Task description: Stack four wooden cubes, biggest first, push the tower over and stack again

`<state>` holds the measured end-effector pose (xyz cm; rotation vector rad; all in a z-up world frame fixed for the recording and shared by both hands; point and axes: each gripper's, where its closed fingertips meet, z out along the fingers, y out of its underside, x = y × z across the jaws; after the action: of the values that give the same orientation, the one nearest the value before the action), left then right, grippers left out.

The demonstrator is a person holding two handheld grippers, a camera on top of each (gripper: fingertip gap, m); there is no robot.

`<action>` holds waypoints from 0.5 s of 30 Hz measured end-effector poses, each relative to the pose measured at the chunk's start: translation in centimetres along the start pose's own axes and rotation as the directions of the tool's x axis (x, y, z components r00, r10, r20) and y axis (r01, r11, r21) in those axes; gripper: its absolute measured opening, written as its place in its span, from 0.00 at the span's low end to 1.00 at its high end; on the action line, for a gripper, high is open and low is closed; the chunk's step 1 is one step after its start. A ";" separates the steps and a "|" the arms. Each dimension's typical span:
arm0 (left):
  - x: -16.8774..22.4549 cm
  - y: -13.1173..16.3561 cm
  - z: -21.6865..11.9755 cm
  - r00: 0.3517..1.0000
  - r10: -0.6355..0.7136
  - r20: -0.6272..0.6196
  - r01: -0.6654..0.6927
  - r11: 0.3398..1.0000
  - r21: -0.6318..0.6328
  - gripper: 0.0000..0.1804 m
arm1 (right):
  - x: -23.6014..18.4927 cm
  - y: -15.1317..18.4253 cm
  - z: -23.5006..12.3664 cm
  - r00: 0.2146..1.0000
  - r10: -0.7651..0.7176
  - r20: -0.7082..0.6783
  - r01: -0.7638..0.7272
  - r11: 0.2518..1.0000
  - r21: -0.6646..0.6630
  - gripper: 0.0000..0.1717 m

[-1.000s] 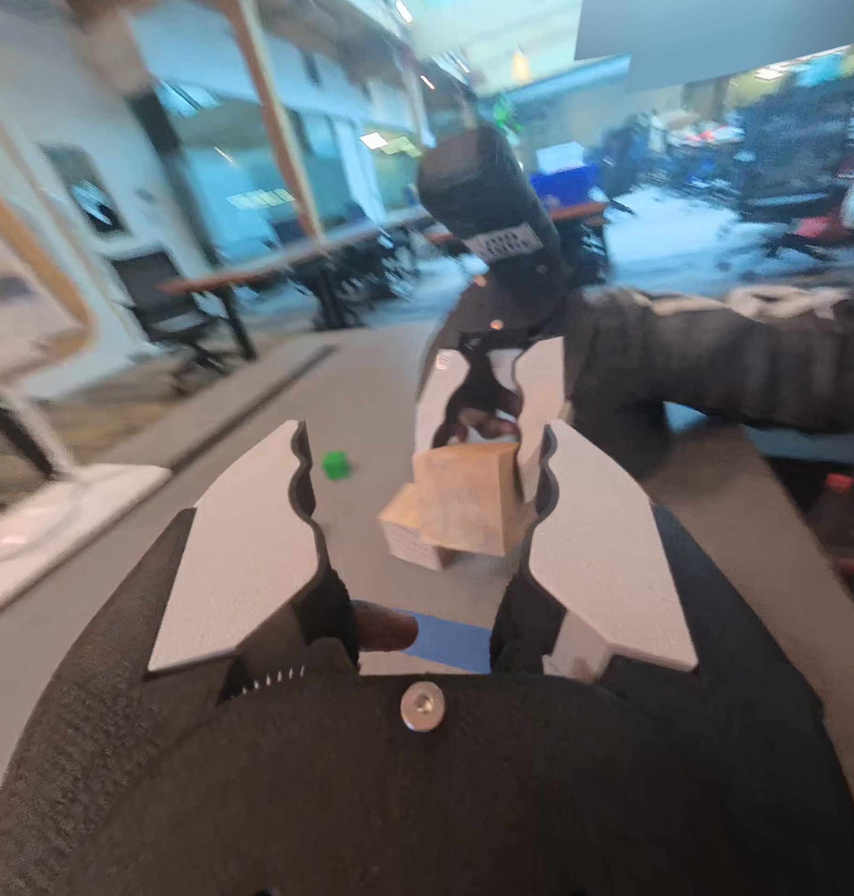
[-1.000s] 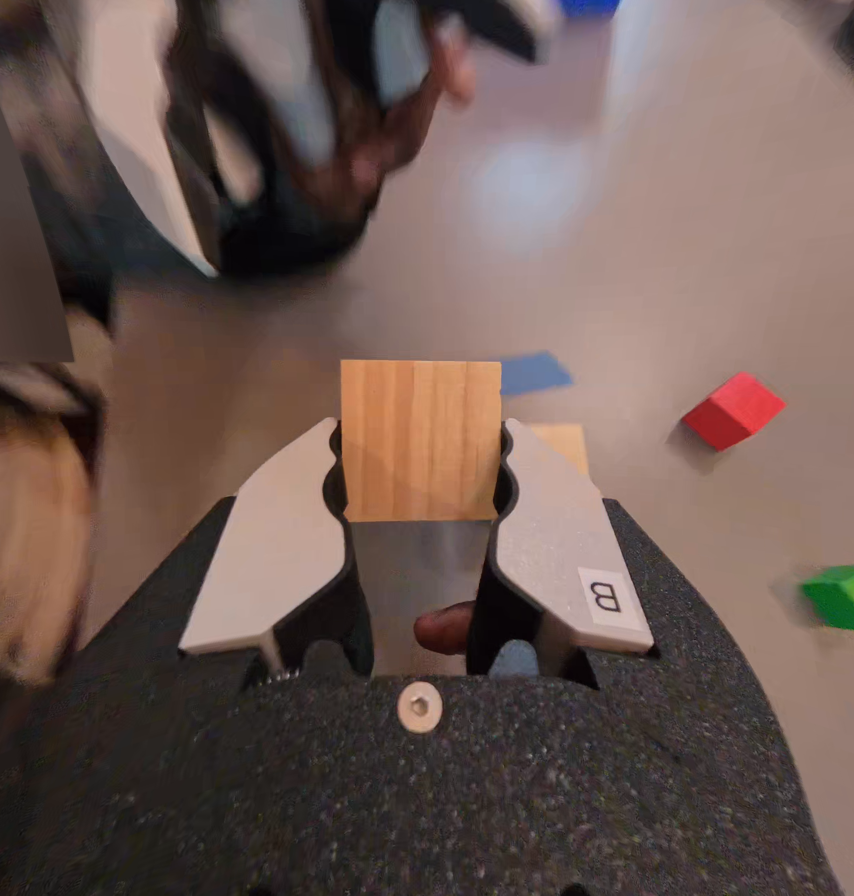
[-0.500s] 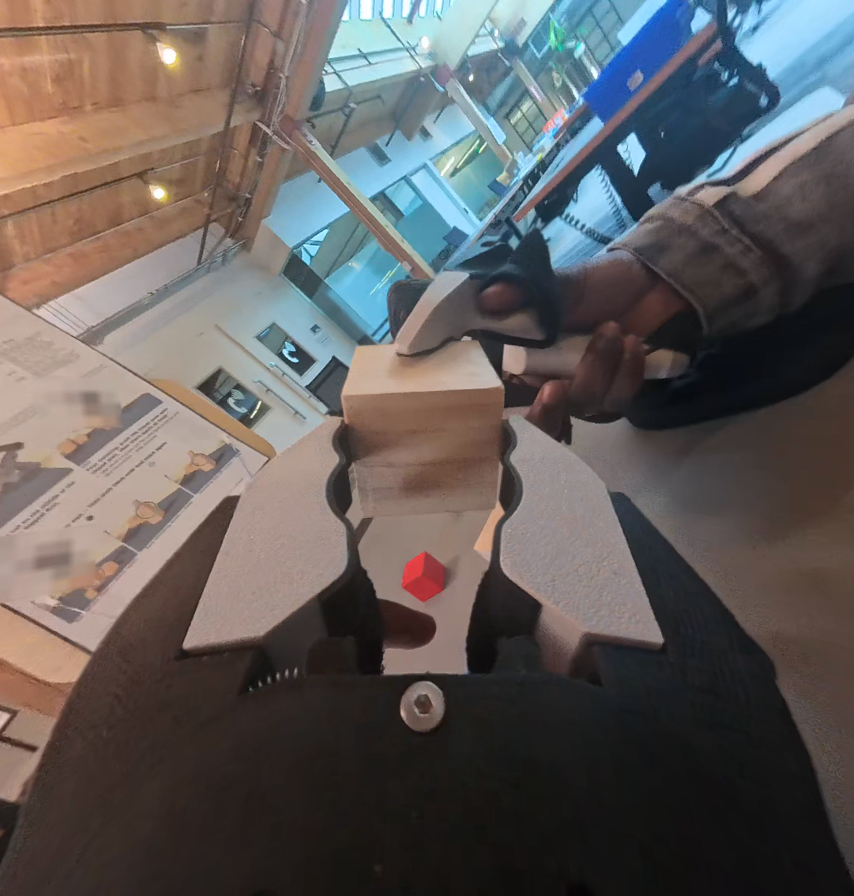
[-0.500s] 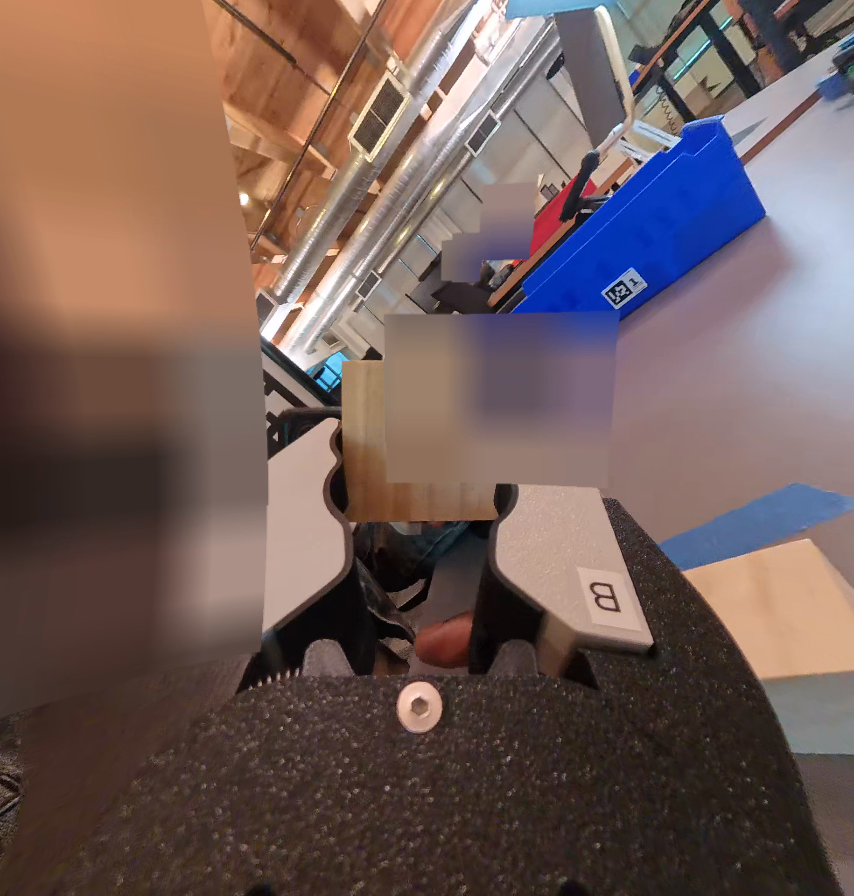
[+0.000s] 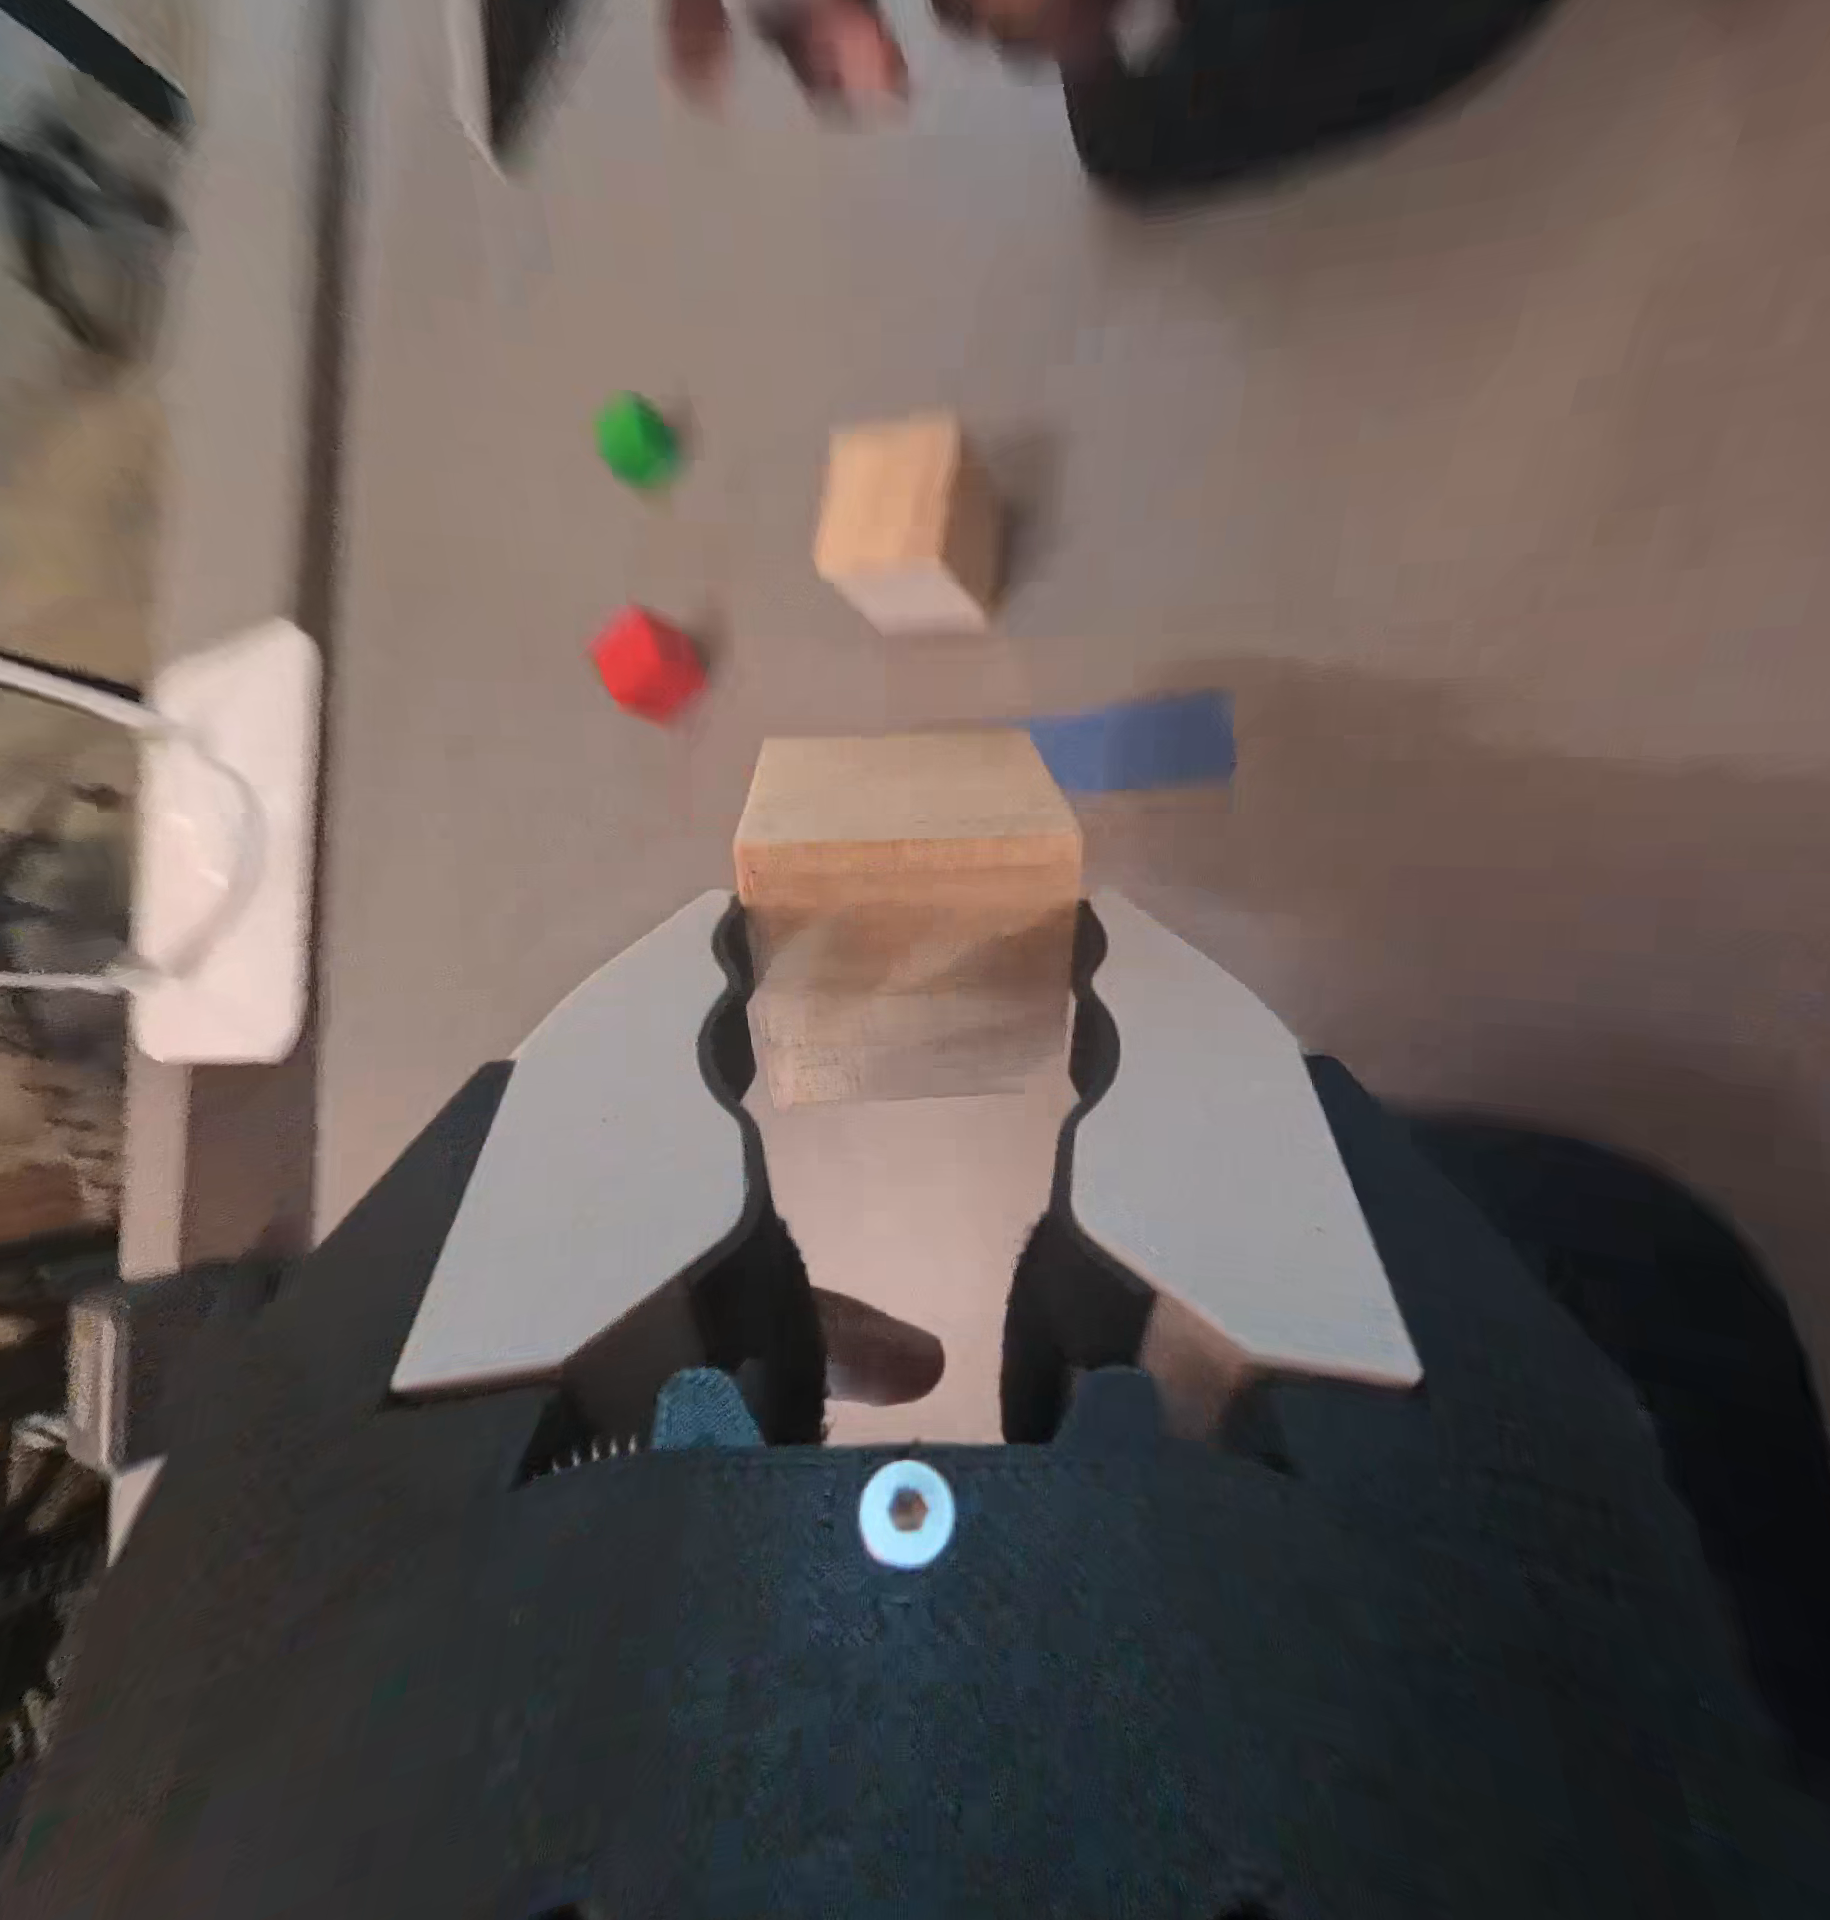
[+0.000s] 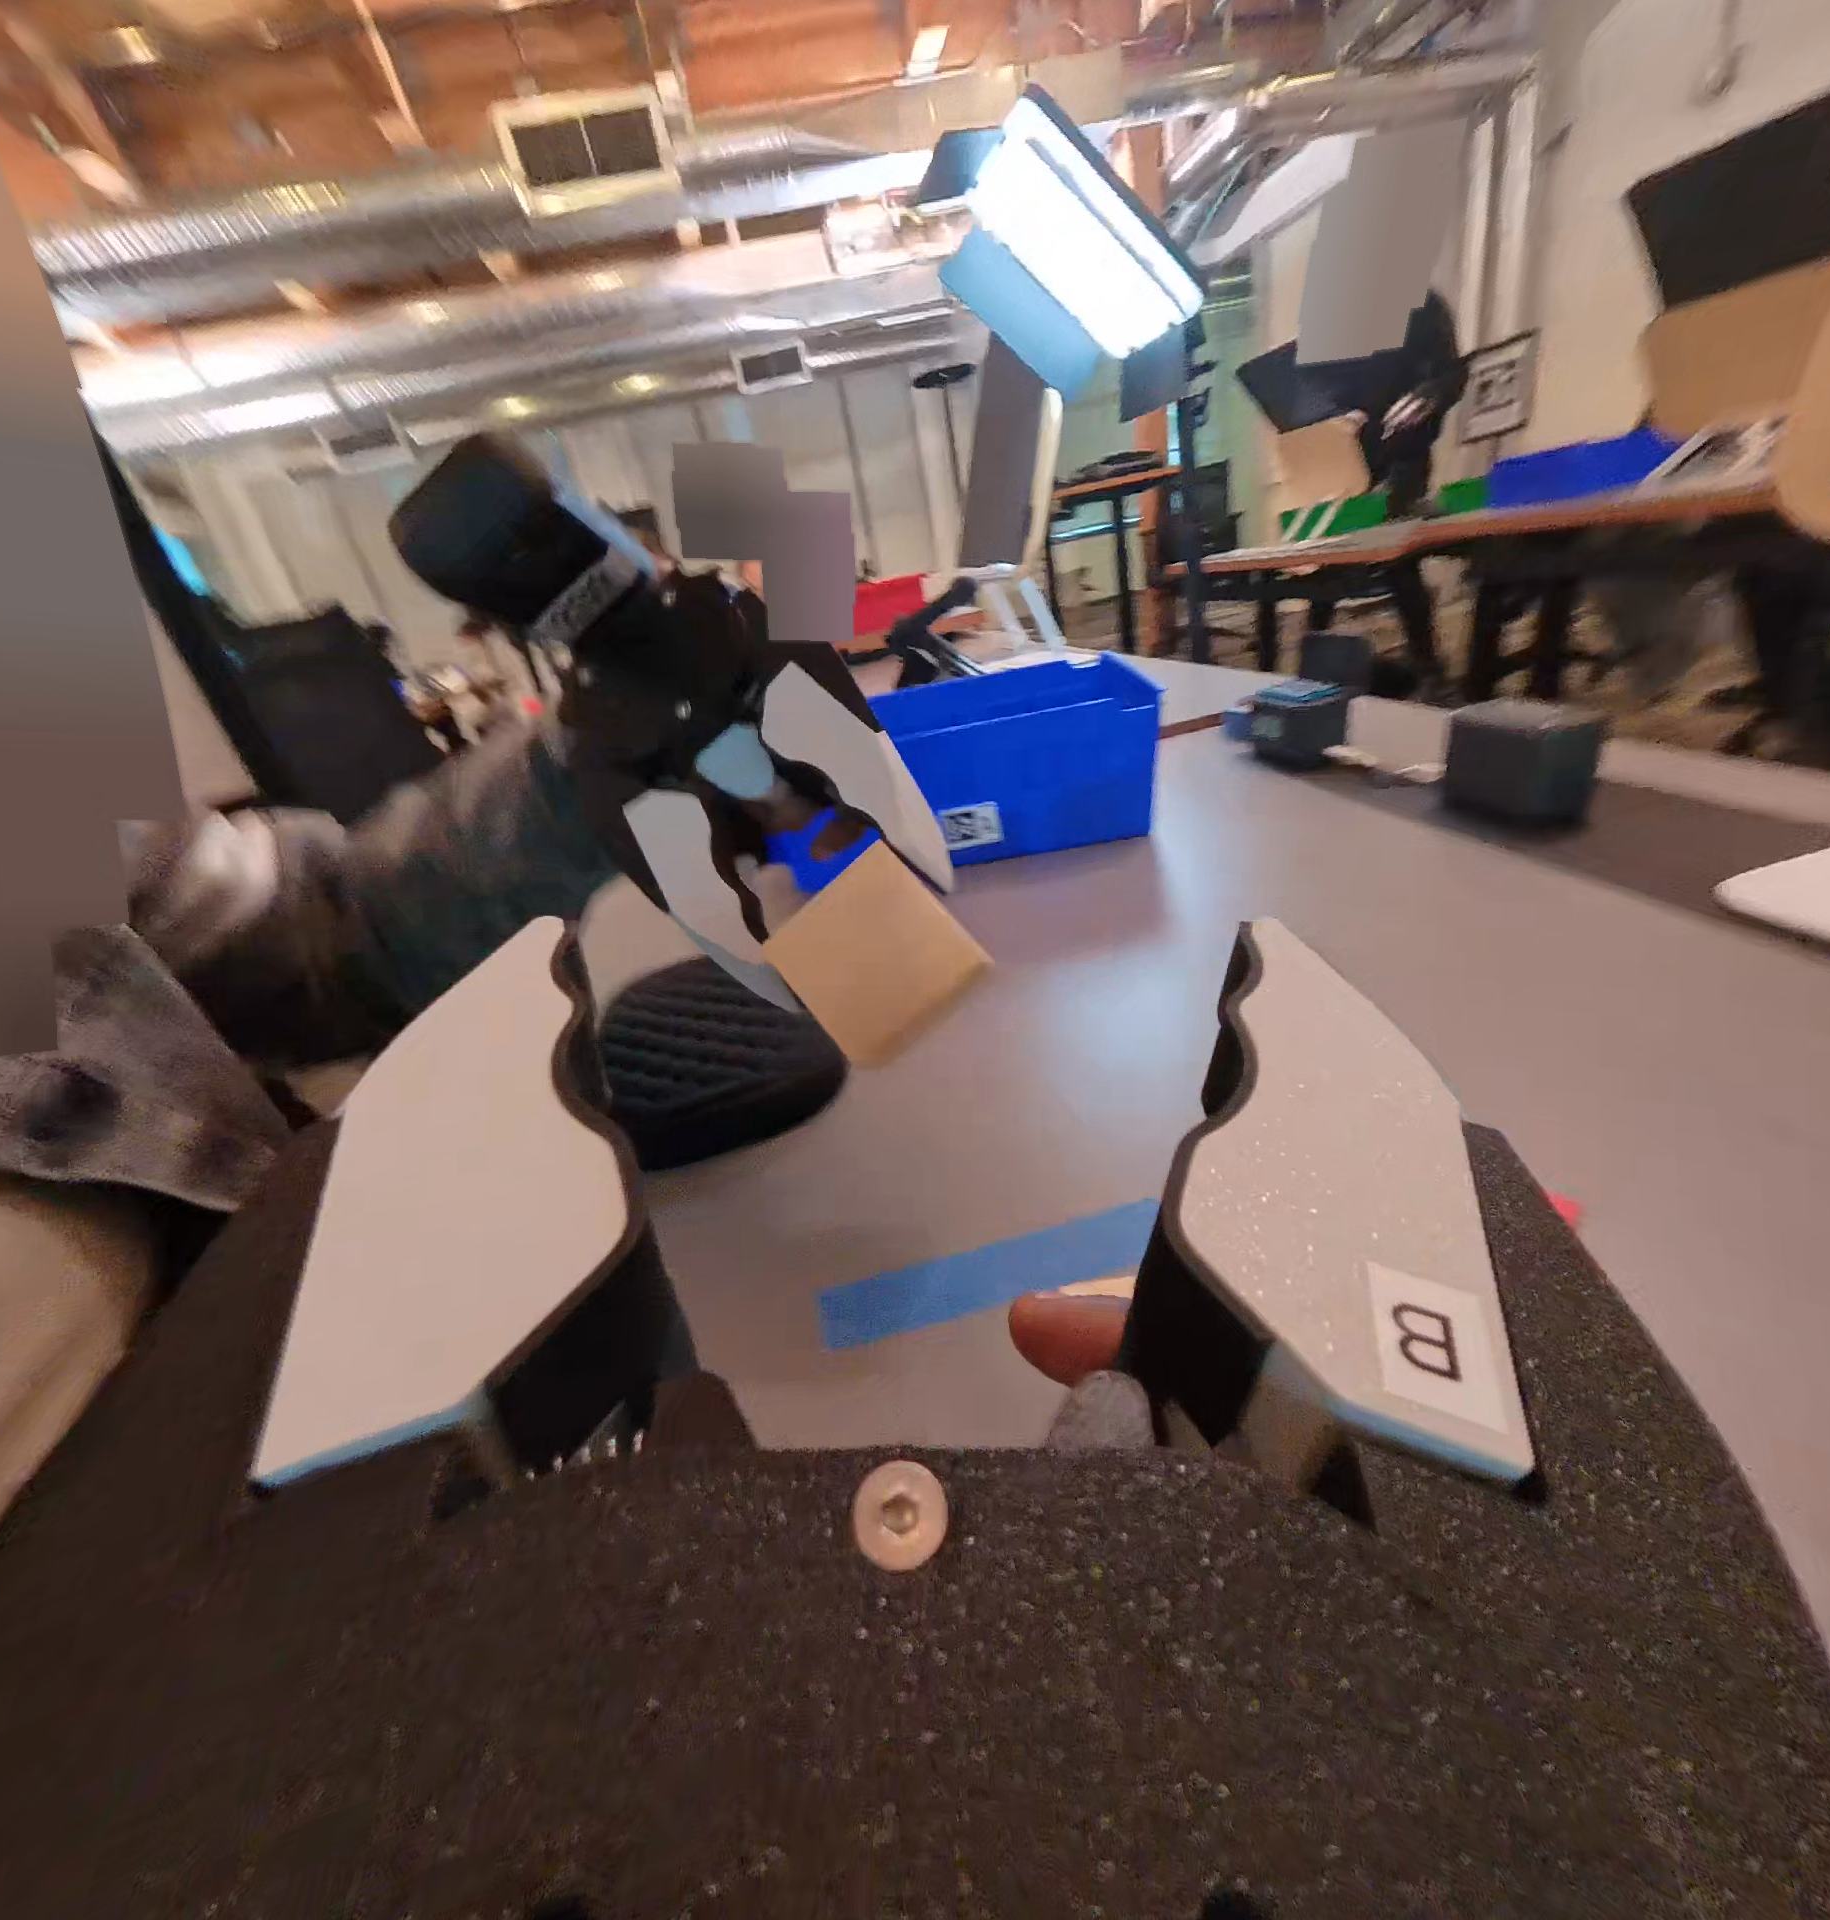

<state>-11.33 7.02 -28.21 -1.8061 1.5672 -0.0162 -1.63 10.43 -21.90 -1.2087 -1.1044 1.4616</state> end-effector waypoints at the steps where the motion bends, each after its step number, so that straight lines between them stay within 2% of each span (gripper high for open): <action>1: 0.3 1.5 -0.1 0.997 0.000 -0.071 -0.006 0.996 -0.091 0.33 | 0.0 0.4 0.1 0.998 -0.067 -0.021 0.067 0.997 -0.024 0.67; 4: 1.0 5.3 -0.4 0.970 -0.056 -0.235 -0.024 0.946 -0.324 0.33 | -0.1 2.0 0.5 0.976 -0.215 -0.028 0.211 0.970 -0.123 0.69; 6: 1.1 6.9 0.0 0.959 -0.065 -0.276 -0.057 0.909 -0.414 0.33 | -0.2 3.0 0.7 0.965 -0.261 -0.020 0.254 0.952 -0.170 0.70; 10: 1.6 8.7 1.1 0.943 -0.089 -0.321 -0.081 0.873 -0.482 0.33 | -0.3 3.6 0.7 0.965 -0.263 -0.009 0.256 0.946 -0.196 0.67; 15: 1.7 8.8 1.3 0.934 -0.136 -0.330 -0.045 0.872 -0.487 0.33 | -0.1 3.6 0.6 0.967 -0.254 -0.015 0.247 0.949 -0.194 0.65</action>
<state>-17.82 6.33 -34.51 -2.3397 1.9065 0.0370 -2.61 9.60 -25.30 -1.1732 -1.3424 1.1539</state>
